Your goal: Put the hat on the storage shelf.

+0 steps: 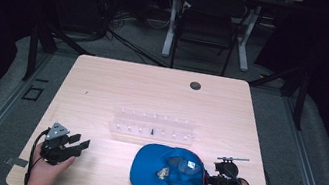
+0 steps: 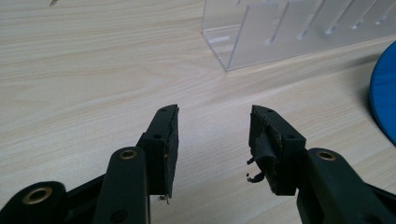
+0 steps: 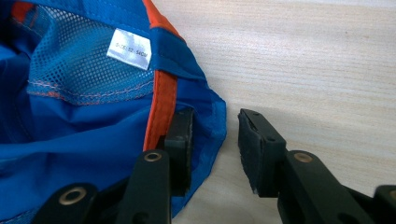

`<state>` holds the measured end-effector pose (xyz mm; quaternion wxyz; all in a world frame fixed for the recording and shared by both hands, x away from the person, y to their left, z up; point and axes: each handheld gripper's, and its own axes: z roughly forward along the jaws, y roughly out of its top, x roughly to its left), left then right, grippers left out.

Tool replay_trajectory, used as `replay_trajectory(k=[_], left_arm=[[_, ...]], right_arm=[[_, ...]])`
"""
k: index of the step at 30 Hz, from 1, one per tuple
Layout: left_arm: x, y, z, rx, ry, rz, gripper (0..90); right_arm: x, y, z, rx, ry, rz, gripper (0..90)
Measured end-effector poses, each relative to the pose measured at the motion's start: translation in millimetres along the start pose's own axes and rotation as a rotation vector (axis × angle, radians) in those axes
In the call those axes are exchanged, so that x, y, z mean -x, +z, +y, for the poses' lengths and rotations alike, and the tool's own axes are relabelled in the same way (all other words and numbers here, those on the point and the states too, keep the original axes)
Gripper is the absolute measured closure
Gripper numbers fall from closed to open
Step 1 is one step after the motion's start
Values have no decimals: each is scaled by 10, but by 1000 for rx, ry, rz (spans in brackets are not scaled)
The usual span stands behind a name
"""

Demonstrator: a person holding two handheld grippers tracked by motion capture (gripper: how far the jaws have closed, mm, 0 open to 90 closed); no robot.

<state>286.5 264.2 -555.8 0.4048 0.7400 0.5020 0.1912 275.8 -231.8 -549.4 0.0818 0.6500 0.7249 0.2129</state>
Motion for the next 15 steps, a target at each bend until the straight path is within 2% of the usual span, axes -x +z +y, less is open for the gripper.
replay_trajectory(k=[7,12,15], left_arm=[[0,-2,2,2,0,1,529],[-4,-5,4,-1,0,1,530],[-4,-5,4,1,0,1,530]], right_arm=[[-63,24,64,-66,-10,-35,688],[-80,52,133,-125,15,-30,706],[-95,57,155,-146,8,-37,735]])
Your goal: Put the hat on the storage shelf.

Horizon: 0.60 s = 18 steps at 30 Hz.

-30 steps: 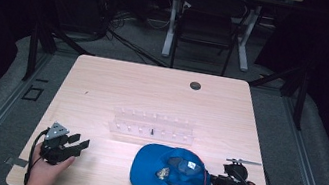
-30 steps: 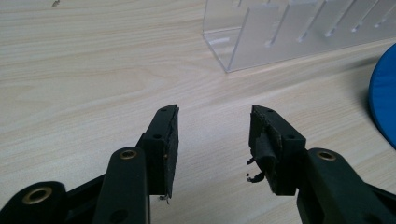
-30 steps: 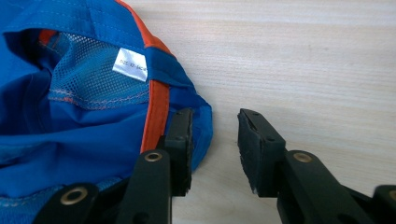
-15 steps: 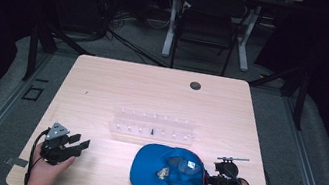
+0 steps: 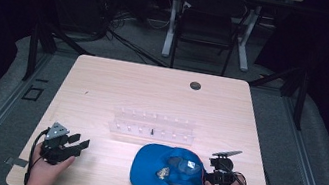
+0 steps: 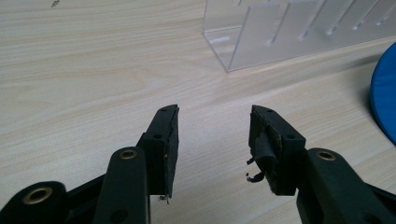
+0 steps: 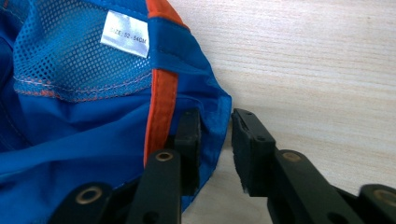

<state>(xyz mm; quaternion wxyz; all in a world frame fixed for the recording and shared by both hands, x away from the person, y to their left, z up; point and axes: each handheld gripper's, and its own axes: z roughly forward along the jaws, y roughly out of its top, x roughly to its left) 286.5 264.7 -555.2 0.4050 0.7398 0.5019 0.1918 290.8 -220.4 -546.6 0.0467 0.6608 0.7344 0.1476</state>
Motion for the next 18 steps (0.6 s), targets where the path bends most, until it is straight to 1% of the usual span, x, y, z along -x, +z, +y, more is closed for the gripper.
replay_trajectory(k=[1,3,6,7,8,9,10,11,13,14,15,16,18], left_arm=[[1,0,0,1,0,1,530],[2,-4,2,2,1,0,531],[1,-5,2,3,2,1,531],[-1,-7,2,2,2,0,531],[-3,-8,2,-1,3,2,531],[-6,-10,3,-4,1,2,531],[-6,-10,3,-4,1,2,531],[-7,-6,1,2,0,3,531],[-7,-8,3,-1,1,3,532],[-6,-8,2,-1,1,4,532],[-5,-6,2,-2,1,3,532],[-4,-5,1,-1,2,4,532],[-3,-4,1,0,2,4,532]], right_arm=[[-9,4,12,-6,0,-1,741],[-45,10,43,-28,-6,-24,764],[-66,15,57,-33,-11,-36,785],[-84,24,62,-27,-18,-44,813],[-84,24,62,-27,-18,-44,813],[-94,23,66,-33,-27,-47,841],[-94,23,66,-33,-27,-47,841],[-98,29,66,-25,-26,-44,869],[-98,30,66,-24,-29,-41,875],[-92,34,67,-21,-28,-31,881],[-66,19,71,-33,-7,-9,886],[-60,14,74,-29,-5,-3,887],[-50,-2,79,-29,-15,-5,889]])
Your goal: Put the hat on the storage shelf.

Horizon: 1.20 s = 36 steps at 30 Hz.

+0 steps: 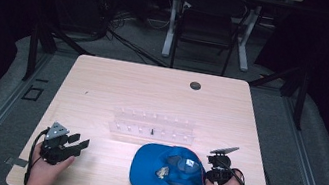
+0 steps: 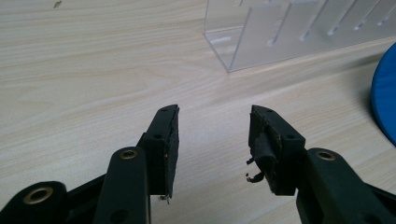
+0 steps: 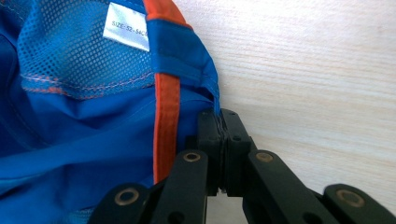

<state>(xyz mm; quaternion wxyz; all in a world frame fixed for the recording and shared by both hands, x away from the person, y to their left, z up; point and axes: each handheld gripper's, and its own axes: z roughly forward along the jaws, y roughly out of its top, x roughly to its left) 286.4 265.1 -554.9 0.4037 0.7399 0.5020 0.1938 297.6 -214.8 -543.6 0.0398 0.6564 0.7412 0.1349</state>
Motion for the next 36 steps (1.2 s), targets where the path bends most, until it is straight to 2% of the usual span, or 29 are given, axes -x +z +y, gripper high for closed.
replay_trajectory(k=[2,4,7,15,16,17,24,26,27,36], left_arm=[[1,-1,1,0,1,2,532],[0,-1,1,-2,1,2,533],[3,4,-2,0,0,2,533],[8,12,-5,-8,4,3,535],[11,14,-6,-7,4,3,535],[11,14,-5,-7,5,3,535],[7,15,-7,-8,4,3,535],[10,15,-7,-7,5,4,536],[10,16,-7,-8,4,3,536],[23,29,-10,-9,7,0,537]], right_arm=[[9,-37,9,-5,-13,-4,889],[14,-77,17,15,-9,-5,889],[37,-199,53,8,-32,-12,890],[84,-398,124,25,-49,-23,890],[84,-404,125,42,-42,-21,890],[91,-439,142,26,-56,-30,890],[116,-611,221,21,-69,-59,891],[117,-650,239,34,-64,-60,891],[125,-699,263,20,-77,-68,891],[122,-898,346,14,-105,-95,891]])
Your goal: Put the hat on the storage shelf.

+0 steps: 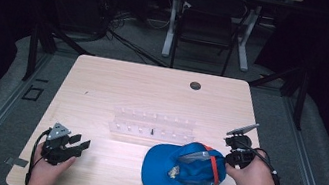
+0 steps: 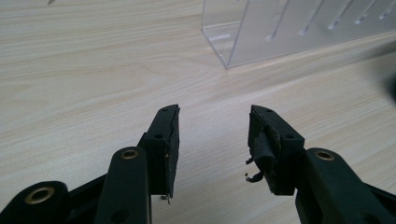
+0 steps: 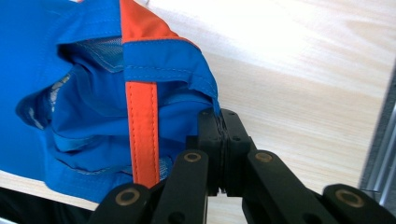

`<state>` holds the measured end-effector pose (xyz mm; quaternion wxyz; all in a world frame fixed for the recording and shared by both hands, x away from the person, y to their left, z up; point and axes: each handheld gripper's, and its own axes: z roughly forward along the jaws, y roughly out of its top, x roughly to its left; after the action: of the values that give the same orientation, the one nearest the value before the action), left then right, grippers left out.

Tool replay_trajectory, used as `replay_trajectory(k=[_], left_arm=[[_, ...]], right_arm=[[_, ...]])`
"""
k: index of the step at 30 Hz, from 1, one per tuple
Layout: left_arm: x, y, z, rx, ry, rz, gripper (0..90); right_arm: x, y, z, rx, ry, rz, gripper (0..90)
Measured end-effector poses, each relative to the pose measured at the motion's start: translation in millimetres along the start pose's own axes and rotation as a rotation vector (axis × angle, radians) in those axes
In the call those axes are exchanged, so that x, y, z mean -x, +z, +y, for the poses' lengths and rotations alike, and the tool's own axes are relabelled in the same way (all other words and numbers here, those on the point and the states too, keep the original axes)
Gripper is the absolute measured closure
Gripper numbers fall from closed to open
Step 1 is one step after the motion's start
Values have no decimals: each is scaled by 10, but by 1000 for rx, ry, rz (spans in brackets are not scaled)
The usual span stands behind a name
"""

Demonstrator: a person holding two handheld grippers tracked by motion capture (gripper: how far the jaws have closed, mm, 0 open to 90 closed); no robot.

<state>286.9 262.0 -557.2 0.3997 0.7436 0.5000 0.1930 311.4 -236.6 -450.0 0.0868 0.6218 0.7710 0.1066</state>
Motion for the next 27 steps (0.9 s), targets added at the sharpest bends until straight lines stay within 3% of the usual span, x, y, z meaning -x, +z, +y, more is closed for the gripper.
replay_trajectory(k=[2,6,14,15,24,25,26,27], left_arm=[[0,0,0,0,0,0,537],[-6,-3,0,0,2,2,537],[-7,-4,1,1,3,3,537],[-7,-5,1,0,3,3,537],[-7,-6,2,0,4,2,537],[-7,-8,2,0,4,2,537],[-7,-8,2,0,4,2,537],[-8,-8,1,1,3,2,537]], right_arm=[[-7,-41,18,10,5,-7,891],[20,-160,81,-21,-10,31,891],[91,-294,180,-56,14,91,891],[120,-327,208,-67,24,120,891],[194,-527,289,-84,68,231,891],[210,-579,304,-82,72,269,891],[210,-579,304,-82,72,269,891],[207,-618,308,-65,98,308,891]])
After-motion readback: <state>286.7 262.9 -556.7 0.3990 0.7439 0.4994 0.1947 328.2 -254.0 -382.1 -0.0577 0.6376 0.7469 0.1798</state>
